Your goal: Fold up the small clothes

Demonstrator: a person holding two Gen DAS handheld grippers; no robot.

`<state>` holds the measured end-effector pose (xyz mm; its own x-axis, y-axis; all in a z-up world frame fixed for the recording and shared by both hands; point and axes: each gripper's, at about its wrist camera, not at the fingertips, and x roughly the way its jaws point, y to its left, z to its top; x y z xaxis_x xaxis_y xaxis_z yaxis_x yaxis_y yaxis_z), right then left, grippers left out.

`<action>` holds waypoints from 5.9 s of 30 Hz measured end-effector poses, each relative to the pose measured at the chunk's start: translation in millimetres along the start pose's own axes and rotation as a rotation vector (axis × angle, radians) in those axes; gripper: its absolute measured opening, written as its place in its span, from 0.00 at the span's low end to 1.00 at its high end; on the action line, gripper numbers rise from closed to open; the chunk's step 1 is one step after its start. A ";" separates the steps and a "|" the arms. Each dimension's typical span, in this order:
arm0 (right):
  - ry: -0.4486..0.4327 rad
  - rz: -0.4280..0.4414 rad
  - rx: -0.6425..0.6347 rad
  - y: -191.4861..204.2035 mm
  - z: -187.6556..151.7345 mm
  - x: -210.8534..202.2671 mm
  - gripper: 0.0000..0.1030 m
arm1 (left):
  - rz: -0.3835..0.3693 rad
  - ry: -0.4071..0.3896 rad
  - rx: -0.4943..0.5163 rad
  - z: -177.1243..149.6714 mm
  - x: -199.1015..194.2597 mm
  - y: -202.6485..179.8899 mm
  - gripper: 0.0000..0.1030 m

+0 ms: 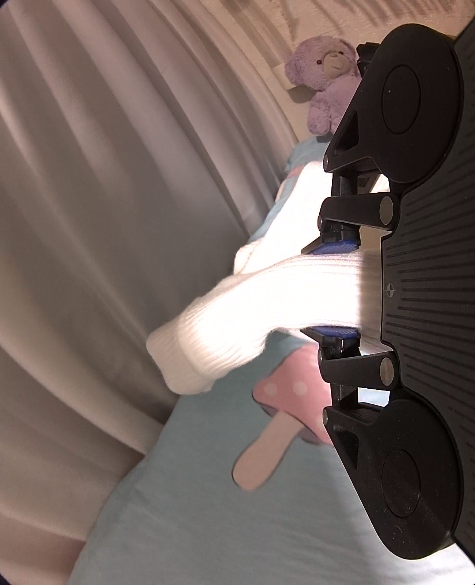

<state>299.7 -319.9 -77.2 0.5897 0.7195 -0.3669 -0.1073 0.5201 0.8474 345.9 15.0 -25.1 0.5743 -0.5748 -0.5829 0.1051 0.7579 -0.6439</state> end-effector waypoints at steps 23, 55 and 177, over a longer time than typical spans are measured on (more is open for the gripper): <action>-0.144 -0.479 -0.457 116.2 -35.5 57.7 0.37 | 0.574 -0.233 -0.019 -24.9 -14.1 32.7 0.66; -0.165 -0.618 -0.688 76.5 -67.1 136.3 0.17 | 0.655 -0.282 0.037 -10.4 61.7 51.3 0.78; 0.253 -0.852 -0.471 100.7 -212.3 -34.7 0.94 | 0.667 0.057 0.241 -183.6 -93.6 7.2 0.94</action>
<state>98.5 -194.7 -60.7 0.4359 0.0704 -0.8972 -0.0667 0.9967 0.0458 143.9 17.6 -66.2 0.5363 0.0250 -0.8436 -0.0739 0.9971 -0.0174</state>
